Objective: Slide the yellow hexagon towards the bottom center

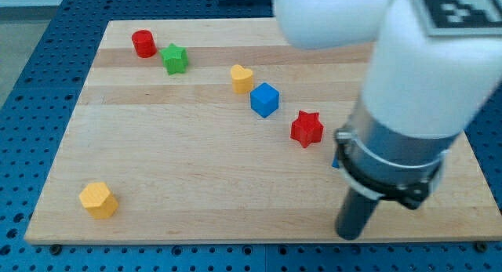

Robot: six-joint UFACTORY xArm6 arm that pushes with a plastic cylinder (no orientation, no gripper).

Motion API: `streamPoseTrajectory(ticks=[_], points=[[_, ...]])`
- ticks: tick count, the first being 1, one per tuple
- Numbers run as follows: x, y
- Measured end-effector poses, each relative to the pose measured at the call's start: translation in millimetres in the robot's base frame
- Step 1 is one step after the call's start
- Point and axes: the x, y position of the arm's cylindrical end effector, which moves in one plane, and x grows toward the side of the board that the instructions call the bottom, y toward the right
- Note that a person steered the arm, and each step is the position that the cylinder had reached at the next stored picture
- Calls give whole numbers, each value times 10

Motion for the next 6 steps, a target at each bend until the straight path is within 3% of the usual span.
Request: streamPoseTrajectory(ticks=[1,2,4,5,6], points=[[-3,-291],[-579,-643],[-1348,-2303],[-1284,-3255],[-698,-3900]])
